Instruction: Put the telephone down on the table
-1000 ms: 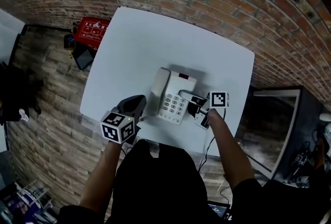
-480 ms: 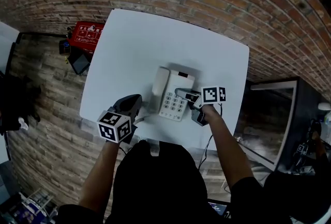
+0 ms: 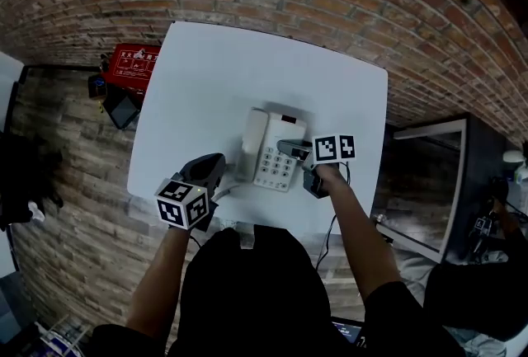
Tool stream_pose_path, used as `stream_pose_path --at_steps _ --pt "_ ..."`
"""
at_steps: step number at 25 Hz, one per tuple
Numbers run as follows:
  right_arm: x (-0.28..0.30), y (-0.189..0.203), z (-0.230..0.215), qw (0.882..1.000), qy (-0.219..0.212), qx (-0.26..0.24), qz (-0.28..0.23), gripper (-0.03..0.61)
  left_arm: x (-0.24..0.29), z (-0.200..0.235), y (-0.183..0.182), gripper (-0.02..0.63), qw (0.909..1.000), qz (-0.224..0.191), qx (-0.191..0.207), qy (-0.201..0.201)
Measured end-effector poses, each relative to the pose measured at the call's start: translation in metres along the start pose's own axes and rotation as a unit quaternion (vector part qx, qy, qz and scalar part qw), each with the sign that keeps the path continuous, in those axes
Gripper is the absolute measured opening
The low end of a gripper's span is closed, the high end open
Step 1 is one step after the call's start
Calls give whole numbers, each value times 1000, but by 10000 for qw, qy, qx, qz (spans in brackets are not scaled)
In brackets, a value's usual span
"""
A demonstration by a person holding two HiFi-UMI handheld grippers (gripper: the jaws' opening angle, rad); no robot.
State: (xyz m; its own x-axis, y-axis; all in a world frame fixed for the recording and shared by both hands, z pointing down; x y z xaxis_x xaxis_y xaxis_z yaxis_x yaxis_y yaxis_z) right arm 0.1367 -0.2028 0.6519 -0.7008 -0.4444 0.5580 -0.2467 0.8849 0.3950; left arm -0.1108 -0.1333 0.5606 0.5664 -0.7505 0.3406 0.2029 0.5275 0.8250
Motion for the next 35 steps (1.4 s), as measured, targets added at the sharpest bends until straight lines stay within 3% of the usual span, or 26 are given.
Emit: stream_pose_path --at_steps 10,20,28,35 --pt "-7 -3 4 9979 377 -510 -124 304 -3 -1 -1 12 9999 53 37 152" --pt "-50 -6 9 9923 292 105 -1202 298 -14 -4 -4 12 9993 31 135 343" --pt "-106 23 45 9704 89 243 -2403 76 -32 -14 -18 12 9969 -98 269 736" --pt "-149 77 99 9473 -140 61 -3200 28 -63 -21 -23 12 9931 -176 443 1074"
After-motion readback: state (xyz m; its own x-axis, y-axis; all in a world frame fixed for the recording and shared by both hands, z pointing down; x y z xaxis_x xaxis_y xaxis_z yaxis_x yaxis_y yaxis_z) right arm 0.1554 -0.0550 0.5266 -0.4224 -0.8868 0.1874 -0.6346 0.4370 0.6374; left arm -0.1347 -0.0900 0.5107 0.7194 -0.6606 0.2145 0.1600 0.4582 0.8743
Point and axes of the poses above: the fingertips, and each gripper's own axes: x forward along the fingers, z to its left, y out of its underside, the point moved 6 cm from there along -x, backward along the fingers, and after that the axes turned 14 degrees about -z, right-handed, at the moved point
